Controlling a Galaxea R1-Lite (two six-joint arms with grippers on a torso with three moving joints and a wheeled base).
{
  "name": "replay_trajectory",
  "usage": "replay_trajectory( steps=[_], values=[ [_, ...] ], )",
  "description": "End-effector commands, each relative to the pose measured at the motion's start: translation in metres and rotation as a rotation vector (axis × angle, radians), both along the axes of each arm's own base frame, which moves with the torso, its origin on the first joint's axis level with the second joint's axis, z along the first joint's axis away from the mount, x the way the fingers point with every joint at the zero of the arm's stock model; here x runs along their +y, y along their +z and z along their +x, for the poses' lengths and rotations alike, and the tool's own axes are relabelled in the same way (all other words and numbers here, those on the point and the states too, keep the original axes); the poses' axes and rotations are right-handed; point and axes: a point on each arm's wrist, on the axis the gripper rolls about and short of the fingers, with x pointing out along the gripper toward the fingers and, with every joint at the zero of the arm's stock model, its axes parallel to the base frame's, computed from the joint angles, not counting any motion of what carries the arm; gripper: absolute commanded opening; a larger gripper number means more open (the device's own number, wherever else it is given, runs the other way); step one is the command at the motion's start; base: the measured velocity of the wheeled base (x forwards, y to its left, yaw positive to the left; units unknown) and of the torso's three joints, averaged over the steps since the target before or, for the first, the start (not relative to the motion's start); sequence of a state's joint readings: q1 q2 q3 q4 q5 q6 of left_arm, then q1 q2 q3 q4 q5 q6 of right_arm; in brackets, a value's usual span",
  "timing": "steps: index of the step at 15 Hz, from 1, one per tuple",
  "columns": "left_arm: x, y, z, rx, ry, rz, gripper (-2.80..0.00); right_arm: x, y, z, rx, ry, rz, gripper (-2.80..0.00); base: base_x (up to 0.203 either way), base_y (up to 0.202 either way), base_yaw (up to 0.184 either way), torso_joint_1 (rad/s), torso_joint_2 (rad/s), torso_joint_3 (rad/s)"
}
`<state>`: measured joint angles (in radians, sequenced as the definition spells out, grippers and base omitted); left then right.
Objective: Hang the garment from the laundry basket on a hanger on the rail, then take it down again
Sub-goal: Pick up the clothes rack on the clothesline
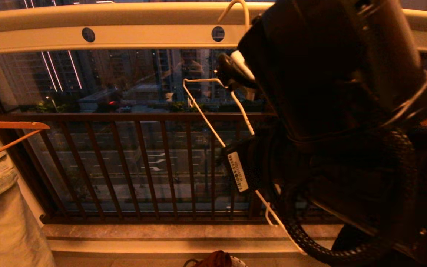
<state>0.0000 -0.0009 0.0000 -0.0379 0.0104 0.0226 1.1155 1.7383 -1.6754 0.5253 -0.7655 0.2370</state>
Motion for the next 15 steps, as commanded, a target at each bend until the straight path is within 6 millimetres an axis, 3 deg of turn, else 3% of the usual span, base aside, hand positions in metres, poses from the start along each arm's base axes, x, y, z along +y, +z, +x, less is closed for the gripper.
replay_trajectory(
  steps=[1,5,9,12,15],
  values=[
    [0.0,-0.003,0.001,0.011,0.0,0.0,-2.8,-0.018,0.008,-0.011,-0.002,0.013,0.02,-2.8,0.0,0.0,0.0,0.0,0.0,0.0],
    [0.0,-0.003,0.001,0.011,0.0,0.0,-2.8,-0.06,0.007,-0.034,0.092,0.173,0.067,-2.8,0.0,0.0,0.0,0.0,0.0,0.0],
    [0.0,-0.003,0.001,0.011,0.0,0.0,-2.8,-0.094,-0.006,-0.046,0.161,0.293,0.042,-2.8,0.0,0.0,0.0,0.0,0.0,0.0],
    [0.0,-0.003,0.001,0.011,-0.001,0.0,-2.8,-0.11,-0.011,-0.035,0.219,0.327,0.096,-2.8,0.0,0.0,0.0,0.0,0.0,0.0],
    [0.0,-0.003,0.001,0.011,0.0,0.0,-2.8,-0.119,-0.028,-0.032,0.284,0.37,0.109,-2.8,0.0,0.0,0.0,0.0,0.0,0.0]
  ],
)
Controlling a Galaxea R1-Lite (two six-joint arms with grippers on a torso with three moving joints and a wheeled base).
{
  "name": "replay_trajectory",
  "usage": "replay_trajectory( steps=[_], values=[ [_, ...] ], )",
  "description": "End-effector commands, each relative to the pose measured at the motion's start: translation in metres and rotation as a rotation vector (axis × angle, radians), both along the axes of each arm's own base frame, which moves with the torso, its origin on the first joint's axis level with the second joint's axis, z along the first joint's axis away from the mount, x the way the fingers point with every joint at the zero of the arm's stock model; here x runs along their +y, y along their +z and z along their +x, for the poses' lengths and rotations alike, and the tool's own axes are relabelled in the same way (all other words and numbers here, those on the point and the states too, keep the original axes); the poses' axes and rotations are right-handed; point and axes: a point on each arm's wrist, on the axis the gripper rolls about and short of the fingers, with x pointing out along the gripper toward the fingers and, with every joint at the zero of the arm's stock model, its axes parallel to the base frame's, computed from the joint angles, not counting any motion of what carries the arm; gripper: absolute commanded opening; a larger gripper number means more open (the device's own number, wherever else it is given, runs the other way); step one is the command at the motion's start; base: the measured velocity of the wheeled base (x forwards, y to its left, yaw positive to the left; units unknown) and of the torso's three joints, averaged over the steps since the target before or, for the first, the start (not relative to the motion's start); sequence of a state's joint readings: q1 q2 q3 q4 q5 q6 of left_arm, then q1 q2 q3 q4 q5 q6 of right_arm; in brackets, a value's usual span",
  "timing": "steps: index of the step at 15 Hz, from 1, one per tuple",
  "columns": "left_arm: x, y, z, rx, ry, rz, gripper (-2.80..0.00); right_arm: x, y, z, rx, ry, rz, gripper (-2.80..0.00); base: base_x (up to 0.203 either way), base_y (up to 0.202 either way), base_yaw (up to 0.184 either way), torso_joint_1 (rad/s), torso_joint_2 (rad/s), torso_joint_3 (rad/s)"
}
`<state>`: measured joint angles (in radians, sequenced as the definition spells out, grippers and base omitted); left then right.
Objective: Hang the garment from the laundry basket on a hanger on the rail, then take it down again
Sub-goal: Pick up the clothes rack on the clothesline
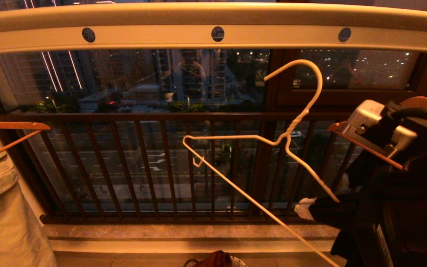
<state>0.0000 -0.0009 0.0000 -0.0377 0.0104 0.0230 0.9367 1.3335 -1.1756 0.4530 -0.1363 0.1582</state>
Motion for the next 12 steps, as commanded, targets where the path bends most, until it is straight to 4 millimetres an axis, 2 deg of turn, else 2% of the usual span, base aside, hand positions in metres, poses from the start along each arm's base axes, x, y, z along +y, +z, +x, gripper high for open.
replay_trajectory(
  steps=[1,3,5,8,12],
  values=[
    [0.0,-0.003,0.001,0.011,0.0,0.0,-2.8,-0.01,-0.009,-0.003,0.031,0.03,-0.011,-2.8,0.0,0.0,0.0,0.0,0.0,0.0],
    [0.0,-0.003,0.001,0.011,0.0,0.0,-2.8,-0.012,-0.022,0.0,0.039,0.082,-0.016,-2.8,0.0,0.0,0.0,0.0,0.0,0.0],
    [0.0,-0.003,0.001,0.011,0.0,0.0,-2.8,-0.009,-0.028,0.012,-0.024,0.074,0.024,-2.8,0.0,0.0,0.0,0.0,0.0,0.0],
    [0.0,-0.003,0.001,0.011,-0.001,0.0,-2.8,-0.007,-0.041,0.025,-0.02,0.096,-0.017,-2.8,0.0,0.0,0.0,0.0,0.0,0.0],
    [0.0,-0.003,0.001,0.011,0.0,0.0,-2.8,-0.001,-0.047,0.037,-0.032,0.087,-0.022,-2.8,0.0,0.0,0.0,0.0,0.0,0.0]
  ],
)
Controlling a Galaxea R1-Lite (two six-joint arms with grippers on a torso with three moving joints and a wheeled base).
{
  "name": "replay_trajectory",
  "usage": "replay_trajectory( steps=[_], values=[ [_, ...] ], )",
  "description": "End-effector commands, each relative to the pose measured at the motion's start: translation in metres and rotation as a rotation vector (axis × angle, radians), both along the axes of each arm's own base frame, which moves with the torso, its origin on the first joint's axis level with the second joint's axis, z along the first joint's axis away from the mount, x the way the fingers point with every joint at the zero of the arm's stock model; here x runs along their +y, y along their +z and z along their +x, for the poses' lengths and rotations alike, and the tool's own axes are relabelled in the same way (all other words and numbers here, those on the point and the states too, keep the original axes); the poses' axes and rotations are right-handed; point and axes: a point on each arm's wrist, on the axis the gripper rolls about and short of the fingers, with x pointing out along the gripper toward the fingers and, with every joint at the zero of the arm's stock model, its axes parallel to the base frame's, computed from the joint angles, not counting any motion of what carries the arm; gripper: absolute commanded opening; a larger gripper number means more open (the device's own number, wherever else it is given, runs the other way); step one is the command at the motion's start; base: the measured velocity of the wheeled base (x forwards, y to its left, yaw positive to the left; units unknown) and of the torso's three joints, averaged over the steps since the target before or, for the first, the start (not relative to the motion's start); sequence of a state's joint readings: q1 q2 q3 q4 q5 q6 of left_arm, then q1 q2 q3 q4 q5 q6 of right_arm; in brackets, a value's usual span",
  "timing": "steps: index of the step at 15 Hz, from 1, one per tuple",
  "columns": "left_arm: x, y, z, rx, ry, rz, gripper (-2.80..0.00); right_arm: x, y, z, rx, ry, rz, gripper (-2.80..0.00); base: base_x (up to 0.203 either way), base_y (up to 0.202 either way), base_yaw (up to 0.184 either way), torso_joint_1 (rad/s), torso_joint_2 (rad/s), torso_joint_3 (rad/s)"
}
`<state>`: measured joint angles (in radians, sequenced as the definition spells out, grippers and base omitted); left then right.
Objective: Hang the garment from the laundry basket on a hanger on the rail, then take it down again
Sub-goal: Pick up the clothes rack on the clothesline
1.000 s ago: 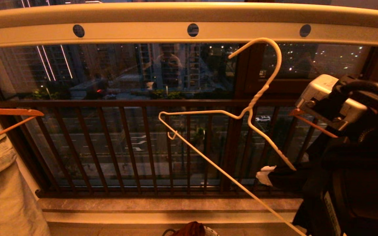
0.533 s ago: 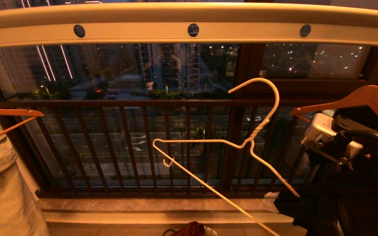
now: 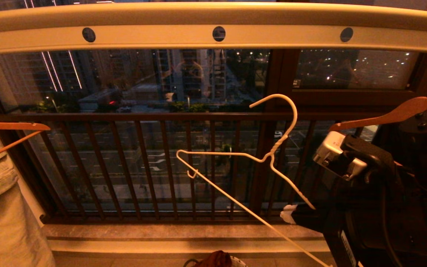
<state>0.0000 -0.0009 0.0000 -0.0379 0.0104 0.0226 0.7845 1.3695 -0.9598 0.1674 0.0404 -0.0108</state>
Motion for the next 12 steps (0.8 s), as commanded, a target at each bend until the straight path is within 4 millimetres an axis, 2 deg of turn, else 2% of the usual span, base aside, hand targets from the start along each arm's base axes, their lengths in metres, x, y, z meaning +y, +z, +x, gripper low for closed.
replay_trajectory(
  steps=[1,12],
  values=[
    [0.0,-0.0029,0.0009,0.011,0.0,0.0,-2.8,0.0034,-0.0048,0.0045,0.014,-0.002,-0.015,-2.8,0.0,0.0,0.0,0.0,0.0,0.0],
    [0.0,-0.0029,0.0009,0.011,0.0,0.0,-2.8,-0.0008,-0.0042,0.0077,0.008,-0.028,-0.017,-2.8,0.0,0.0,0.0,0.0,0.0,0.0]
  ],
)
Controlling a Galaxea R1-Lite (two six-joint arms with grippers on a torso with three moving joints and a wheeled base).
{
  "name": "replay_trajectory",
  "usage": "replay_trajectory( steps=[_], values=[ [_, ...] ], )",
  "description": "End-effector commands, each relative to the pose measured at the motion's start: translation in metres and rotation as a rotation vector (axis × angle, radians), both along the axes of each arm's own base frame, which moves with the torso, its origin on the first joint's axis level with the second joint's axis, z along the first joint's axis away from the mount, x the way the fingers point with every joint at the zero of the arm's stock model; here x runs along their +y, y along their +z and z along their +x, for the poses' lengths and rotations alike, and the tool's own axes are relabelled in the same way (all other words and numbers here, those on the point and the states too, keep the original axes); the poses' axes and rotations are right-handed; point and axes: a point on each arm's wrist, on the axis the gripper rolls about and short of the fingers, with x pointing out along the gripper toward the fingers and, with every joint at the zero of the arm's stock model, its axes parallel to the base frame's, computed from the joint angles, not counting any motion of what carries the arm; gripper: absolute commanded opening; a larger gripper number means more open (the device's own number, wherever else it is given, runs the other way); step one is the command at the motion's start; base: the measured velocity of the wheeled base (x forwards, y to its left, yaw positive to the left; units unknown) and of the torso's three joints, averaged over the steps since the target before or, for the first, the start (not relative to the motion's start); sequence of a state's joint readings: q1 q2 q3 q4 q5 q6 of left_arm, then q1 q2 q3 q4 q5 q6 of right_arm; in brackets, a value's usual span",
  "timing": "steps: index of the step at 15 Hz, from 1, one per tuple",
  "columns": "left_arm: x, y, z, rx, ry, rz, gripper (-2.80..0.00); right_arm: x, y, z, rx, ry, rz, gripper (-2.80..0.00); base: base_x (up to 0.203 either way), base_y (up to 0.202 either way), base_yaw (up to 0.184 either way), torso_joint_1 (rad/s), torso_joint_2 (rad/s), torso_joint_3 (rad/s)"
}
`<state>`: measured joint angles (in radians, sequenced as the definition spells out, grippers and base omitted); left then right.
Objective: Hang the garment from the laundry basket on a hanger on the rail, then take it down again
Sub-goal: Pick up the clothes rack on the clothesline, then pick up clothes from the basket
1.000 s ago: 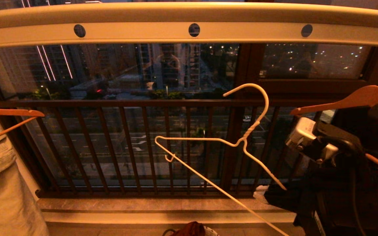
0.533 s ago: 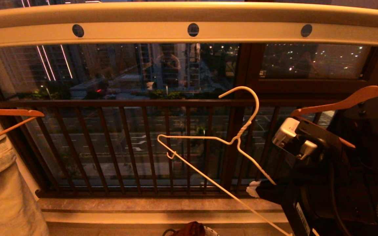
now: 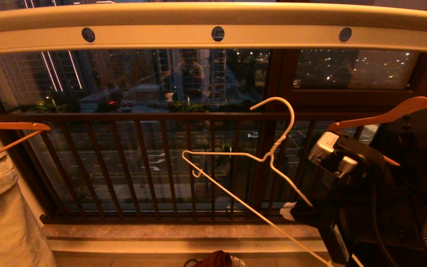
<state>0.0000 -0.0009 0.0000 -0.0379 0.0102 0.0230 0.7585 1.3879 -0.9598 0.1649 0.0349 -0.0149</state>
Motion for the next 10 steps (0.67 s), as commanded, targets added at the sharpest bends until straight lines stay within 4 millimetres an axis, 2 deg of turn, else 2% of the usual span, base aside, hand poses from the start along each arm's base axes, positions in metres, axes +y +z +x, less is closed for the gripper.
replay_trajectory(
  steps=[1,5,10],
  values=[
    [0.0,-0.0029,0.0009,0.011,0.001,0.0,-2.8,-0.0002,-0.0009,0.0005,0.004,-0.002,-0.004,-2.8,0.0,0.0,0.0,0.0,0.0,0.0],
    [0.0,-0.0029,0.0009,0.011,0.001,0.0,-2.8,-0.0001,-0.0008,0.0006,-0.002,0.001,-0.007,-2.8,0.0,0.0,0.0,0.0,0.0,0.0],
    [0.0,-0.0029,0.0009,0.011,0.001,0.0,-2.8,-0.0001,-0.0011,0.0011,-0.009,-0.006,-0.016,-2.8,0.0,0.0,0.0,-0.087,0.19,0.104]
  ],
)
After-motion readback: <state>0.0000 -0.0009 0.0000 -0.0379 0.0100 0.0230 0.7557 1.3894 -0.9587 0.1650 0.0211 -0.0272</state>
